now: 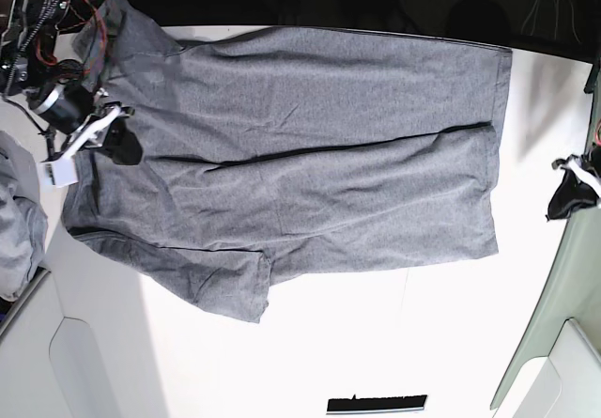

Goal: Layout the t-shirt on the table in an organized manner, then fold the t-shirt properly
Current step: 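Release the shirt and move both grippers onto its surface, then press and sweep the shirt surface with both grippers to smooth wrinkles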

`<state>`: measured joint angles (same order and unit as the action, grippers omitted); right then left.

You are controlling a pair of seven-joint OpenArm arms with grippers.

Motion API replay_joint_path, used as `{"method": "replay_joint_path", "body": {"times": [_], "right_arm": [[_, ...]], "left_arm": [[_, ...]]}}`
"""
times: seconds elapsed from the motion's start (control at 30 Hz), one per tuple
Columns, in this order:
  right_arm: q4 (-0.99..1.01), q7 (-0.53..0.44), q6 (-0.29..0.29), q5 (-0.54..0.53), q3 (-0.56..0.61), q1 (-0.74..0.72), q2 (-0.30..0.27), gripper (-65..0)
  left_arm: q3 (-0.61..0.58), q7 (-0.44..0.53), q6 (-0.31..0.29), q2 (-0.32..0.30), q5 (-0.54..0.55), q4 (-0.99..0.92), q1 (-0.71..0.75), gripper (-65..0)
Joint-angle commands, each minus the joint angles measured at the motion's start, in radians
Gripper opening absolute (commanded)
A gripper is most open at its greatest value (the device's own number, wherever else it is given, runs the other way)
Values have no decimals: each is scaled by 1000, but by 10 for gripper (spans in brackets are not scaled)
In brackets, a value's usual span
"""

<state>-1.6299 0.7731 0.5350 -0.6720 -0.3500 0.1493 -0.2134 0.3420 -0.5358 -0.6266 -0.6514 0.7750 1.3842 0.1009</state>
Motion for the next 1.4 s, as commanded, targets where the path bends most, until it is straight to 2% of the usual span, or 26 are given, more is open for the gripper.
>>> {"method": "replay_joint_path", "body": {"times": [0.0,0.1,0.27,0.43,0.53,0.67,0.77,1.0,1.13,1.23,1.37], "right_arm": [[-16,-34,18,-5,29,-10,2,-650],[-16,-64,20,68,132,-10,45,-650],[-16,-85,19,221,277,-11,124,-650],[-16,-83,19,289,370,-7,136,-650],[-16,-67,18,298,385,-5,136,-650],[-16,-59,11,297,385,18,136,-650],[-16,-58,11,291,385,40,136,-650],[-16,-59,11,265,385,95,136,-650],[-16,-59,11,230,385,92,136,-650],[-18,-63,11,227,376,83,136,-650],[-18,-75,11,227,338,40,136,-650]], "left_arm": [[-30,41,19,-21,-12,4,-50,-650],[-180,87,85,-1,-128,-44,-163,-650],[-418,185,142,56,-248,-245,-338,-650],[-541,203,145,157,-317,-524,-496,-650],[-573,204,145,205,-344,-655,-548,-650],[-578,239,159,244,-403,-735,-579,-650],[-578,277,222,261,-429,-739,-612,-650],[-585,304,223,322,-486,-741,-706,-650],[-639,307,223,341,-506,-746,-738,-650],[-698,266,223,331,-506,-745,-755,-650],[-708,163,212,297,-469,-700,-761,-650]]}}
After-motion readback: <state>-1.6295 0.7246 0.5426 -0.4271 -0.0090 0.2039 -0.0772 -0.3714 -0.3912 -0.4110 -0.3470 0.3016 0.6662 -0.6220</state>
